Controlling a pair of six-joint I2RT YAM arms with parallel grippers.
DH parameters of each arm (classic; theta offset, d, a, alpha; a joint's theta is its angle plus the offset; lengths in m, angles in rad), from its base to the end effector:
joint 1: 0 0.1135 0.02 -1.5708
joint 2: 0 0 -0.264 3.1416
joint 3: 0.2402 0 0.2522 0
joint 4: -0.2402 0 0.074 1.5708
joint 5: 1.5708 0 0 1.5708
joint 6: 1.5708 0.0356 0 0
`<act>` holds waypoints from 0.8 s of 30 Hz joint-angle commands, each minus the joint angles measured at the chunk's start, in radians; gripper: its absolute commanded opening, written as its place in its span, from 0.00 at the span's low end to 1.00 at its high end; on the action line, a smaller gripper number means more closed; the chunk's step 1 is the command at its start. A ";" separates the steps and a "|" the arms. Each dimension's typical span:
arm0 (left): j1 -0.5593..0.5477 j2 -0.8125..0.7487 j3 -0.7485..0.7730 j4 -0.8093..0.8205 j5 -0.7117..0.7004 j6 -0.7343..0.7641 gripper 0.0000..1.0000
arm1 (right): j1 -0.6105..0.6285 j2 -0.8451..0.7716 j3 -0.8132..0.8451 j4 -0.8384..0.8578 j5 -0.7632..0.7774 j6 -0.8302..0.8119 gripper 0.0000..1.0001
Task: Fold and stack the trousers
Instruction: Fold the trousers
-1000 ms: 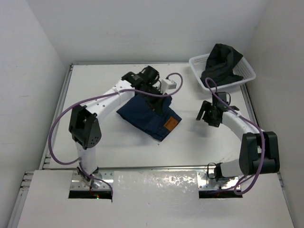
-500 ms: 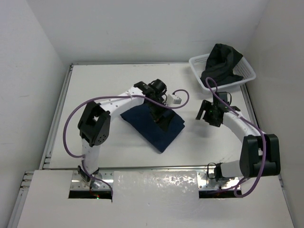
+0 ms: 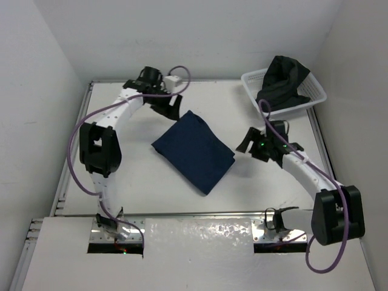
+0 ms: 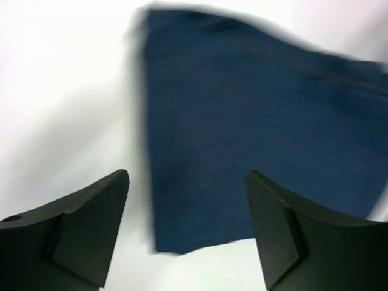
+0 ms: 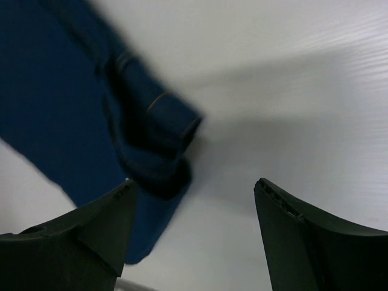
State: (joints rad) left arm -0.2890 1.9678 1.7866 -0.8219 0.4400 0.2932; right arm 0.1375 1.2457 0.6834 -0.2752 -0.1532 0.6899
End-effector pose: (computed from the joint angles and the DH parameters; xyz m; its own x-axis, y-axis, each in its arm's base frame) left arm 0.4088 -0.1374 0.2823 -0.6357 0.4618 -0.6185 0.6906 0.6983 -0.1884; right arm 0.2449 0.0394 0.2027 -0.7183 0.5356 -0.4441 0.2859 0.8091 0.5134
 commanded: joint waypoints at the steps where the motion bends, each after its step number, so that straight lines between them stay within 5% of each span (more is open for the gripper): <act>1: 0.037 0.043 -0.053 0.088 -0.075 -0.025 0.78 | 0.178 -0.009 -0.065 0.128 -0.060 0.138 0.77; 9: 0.059 0.082 -0.191 0.208 -0.034 -0.042 0.78 | 0.215 0.168 -0.090 0.217 -0.028 0.240 0.70; 13: 0.060 0.080 -0.277 0.251 -0.017 -0.054 0.71 | 0.197 0.302 0.008 0.216 0.001 0.191 0.50; 16: 0.060 0.059 -0.335 0.268 0.008 -0.054 0.53 | 0.157 0.391 0.097 0.214 0.010 0.156 0.35; 20: 0.060 0.029 -0.418 0.279 -0.004 -0.057 0.05 | 0.080 0.497 0.254 0.180 0.009 0.068 0.23; 24: 0.067 -0.006 -0.472 0.293 0.017 -0.077 0.00 | 0.057 0.647 0.427 0.133 -0.095 -0.065 0.18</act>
State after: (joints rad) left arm -0.2218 2.0071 1.3563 -0.5404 0.4412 0.2241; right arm 0.2050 1.8359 1.0088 -0.1421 -0.1947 0.7486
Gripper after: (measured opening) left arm 0.039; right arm 0.192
